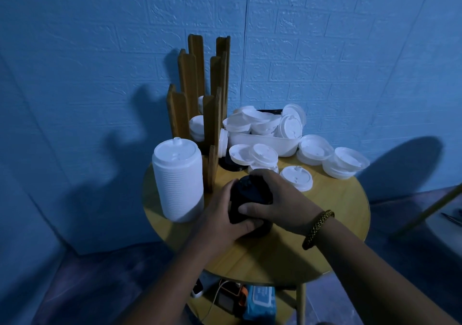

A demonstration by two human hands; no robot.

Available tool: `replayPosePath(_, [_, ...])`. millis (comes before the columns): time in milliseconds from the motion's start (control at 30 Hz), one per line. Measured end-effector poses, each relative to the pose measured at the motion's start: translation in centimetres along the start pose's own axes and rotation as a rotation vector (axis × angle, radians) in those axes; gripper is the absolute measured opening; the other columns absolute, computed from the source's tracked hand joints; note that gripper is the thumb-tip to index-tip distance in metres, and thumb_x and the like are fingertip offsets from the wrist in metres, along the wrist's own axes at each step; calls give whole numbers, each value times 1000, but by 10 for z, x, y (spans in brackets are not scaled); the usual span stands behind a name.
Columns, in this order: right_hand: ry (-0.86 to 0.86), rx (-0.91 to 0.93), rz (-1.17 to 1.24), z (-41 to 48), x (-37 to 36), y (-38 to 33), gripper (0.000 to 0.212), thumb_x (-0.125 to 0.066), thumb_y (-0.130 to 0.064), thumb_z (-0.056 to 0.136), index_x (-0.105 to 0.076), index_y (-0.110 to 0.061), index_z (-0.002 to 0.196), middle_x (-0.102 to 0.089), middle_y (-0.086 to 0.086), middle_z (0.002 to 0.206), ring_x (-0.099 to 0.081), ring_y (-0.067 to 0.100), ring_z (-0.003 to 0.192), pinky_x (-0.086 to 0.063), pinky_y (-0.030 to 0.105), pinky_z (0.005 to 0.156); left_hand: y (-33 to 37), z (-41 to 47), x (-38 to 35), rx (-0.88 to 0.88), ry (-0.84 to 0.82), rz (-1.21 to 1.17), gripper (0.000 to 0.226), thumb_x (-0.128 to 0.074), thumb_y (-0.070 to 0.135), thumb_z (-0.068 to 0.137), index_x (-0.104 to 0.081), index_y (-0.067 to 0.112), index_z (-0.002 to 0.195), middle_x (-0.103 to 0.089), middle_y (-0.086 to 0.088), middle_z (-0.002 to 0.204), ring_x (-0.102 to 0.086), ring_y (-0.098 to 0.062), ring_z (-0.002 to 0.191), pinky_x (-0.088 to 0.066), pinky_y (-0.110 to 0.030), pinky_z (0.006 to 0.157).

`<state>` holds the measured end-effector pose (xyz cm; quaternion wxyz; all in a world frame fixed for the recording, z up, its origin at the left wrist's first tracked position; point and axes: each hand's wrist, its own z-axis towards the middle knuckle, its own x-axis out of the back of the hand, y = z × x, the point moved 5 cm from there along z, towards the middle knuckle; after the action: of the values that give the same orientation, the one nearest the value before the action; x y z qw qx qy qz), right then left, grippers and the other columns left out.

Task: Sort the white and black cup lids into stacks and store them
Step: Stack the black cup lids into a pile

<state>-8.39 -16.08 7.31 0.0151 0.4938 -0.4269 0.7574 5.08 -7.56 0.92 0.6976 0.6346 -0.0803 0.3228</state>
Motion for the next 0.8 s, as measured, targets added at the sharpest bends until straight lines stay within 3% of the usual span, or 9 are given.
replayPosePath(133, [145,-6,-33,-6,-8,-6,71,-72,-59,78,-43,-30,136,-46,-14,117,-51,7,104,-47,22,85,-1,1,0,17,-7,11,88,-77,55,81,-23,54,150,-46,22,147,-47,-7,132,-51,-38,101])
replayPosePath(367, [129,3,-10,-6,-7,-2,76,-71,-62,77,-42,-27,139,-45,-14,119,-49,7,108,-47,25,90,4,0,-2,-16,-35,30,104,-81,50,80,-4,68,147,-34,33,141,-37,3,127,-40,-25,98])
replayPosePath(467, [141,8,27,-5,-11,1,79,-69,-67,76,-41,-28,140,-44,-15,123,-47,6,112,-46,27,94,6,0,-1,-7,-17,8,96,-78,46,84,-6,75,140,-37,34,139,-42,-2,130,-46,-28,100])
replayPosePath(633, [119,-14,314,-2,-10,14,41,-55,-37,100,-50,-27,139,-54,-10,129,-52,5,118,-47,33,101,8,-3,-1,-17,2,10,90,-76,56,83,-14,68,146,-40,24,152,-44,-7,135,-50,-41,107])
replayPosePath(733, [120,-4,312,2,-8,19,40,-51,-40,101,-52,-29,140,-55,-13,132,-51,1,120,-46,30,103,4,-2,-2,-18,8,-5,89,-75,58,83,-14,67,147,-39,26,151,-41,-7,138,-48,-42,109])
replayPosePath(800, [96,-1,340,8,-7,21,39,-50,-42,101,-54,-30,138,-57,-14,130,-52,0,119,-47,29,102,3,0,-1,-30,29,-12,84,-74,56,85,-13,73,140,-37,36,144,-38,-2,136,-46,-31,105])
